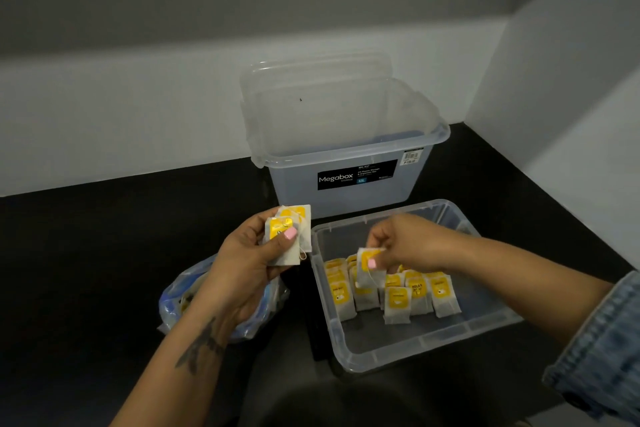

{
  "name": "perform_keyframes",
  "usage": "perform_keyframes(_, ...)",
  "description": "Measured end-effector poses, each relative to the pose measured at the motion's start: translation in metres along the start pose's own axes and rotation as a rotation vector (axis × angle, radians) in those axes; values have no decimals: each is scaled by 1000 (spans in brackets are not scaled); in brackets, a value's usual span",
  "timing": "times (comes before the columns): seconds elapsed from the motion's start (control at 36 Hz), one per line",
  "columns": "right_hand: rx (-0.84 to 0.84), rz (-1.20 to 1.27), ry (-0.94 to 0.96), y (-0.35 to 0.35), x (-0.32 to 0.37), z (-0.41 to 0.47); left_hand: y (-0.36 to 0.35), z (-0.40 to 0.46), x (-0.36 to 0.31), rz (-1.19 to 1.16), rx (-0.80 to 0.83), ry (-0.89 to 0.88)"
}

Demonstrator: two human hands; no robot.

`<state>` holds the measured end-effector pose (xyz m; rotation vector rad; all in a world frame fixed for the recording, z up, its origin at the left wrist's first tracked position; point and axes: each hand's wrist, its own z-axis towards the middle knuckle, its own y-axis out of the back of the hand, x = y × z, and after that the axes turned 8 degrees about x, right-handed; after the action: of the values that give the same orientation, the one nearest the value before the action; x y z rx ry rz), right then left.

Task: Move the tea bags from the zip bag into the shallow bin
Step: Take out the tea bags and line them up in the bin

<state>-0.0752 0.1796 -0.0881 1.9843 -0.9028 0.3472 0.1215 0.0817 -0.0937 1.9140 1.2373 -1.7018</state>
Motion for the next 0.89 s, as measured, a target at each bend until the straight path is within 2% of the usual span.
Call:
perform_keyframes(0.08,26,-205,-29,-12,-3,7,3,0,1,-6,-3,0)
perform_keyframes(0.36,-17,-604,-19,-46,-13,30,9,0,3,-18,-6,16)
perform_keyframes(0.61,-105,-761,15,-47,-18,39,8,3,4,21,-11,16)
perform_keyframes(0.89,-100,-884,25,-47,-16,36,4,5,7,-36,11,30)
